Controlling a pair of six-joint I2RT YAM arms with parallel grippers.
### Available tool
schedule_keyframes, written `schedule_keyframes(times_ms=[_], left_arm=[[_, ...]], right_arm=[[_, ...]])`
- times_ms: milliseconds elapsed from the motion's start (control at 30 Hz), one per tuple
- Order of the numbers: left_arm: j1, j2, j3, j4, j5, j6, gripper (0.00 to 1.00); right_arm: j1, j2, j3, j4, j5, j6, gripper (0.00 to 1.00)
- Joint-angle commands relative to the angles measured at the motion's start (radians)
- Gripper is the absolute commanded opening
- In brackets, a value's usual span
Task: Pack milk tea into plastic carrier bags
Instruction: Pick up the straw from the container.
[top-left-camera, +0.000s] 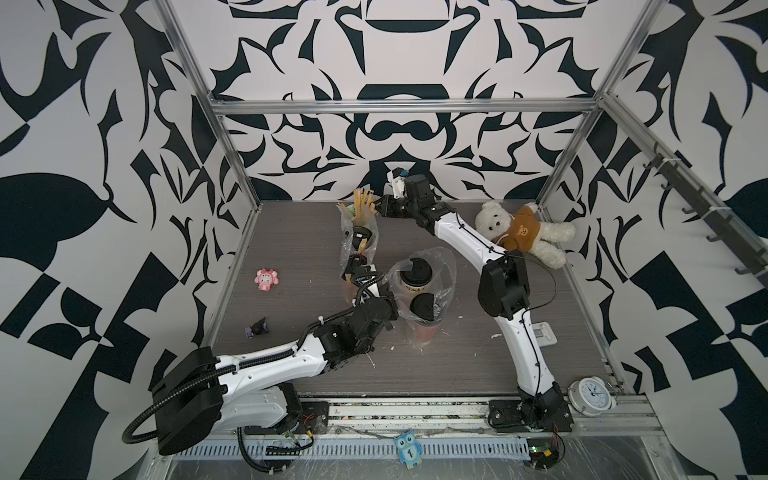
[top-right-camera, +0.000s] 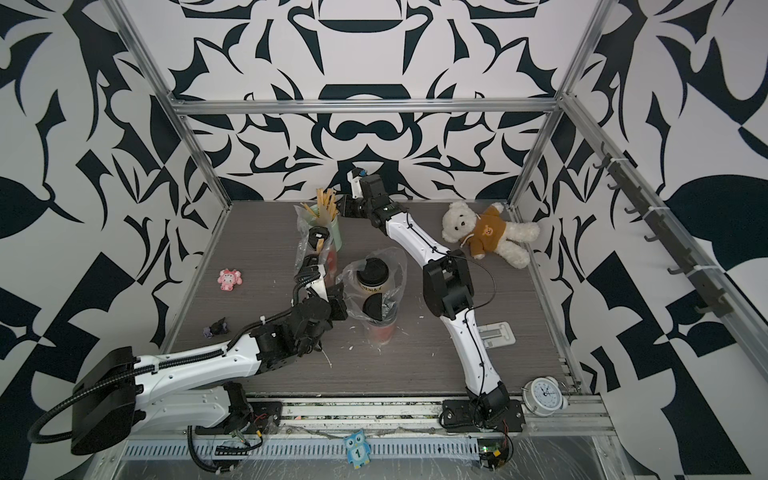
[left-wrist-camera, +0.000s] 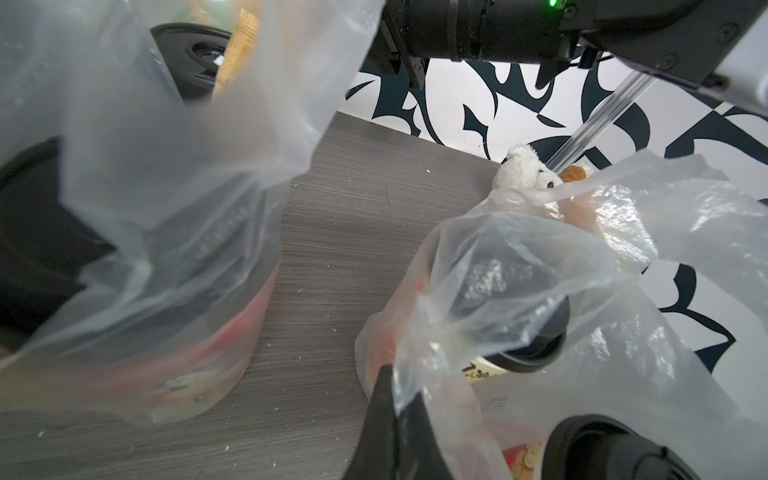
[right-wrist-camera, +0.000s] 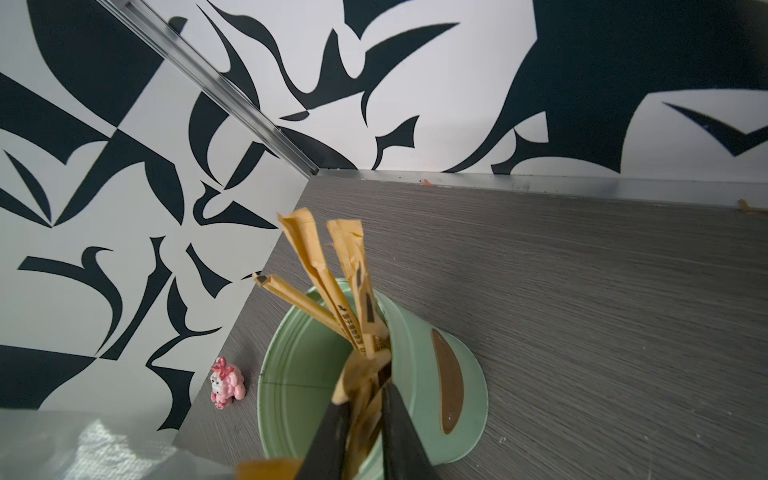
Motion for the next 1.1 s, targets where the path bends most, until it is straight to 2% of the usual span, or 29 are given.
schedule_keyframes(times_ms=[0,367,1067], left_arm=[[0.002,-0.003,0.017,-0.015,-0.015,-0.007,0.0],[0.001,-0.002,0.019,-0.015,-0.017,-0.007,0.0],[0.001,-0.016,0.003,0.0,-0.018,-0.007,0.0]], right_arm=[[0.008,-0.036,0.043,0.006,-0.006,-0.019,0.19],[0.008,-0.05,0.057,0.017,-0.001,-0.028,0.03],[0.008,-0.157,0.056,-0.006,0.018,-0.091,0.0]])
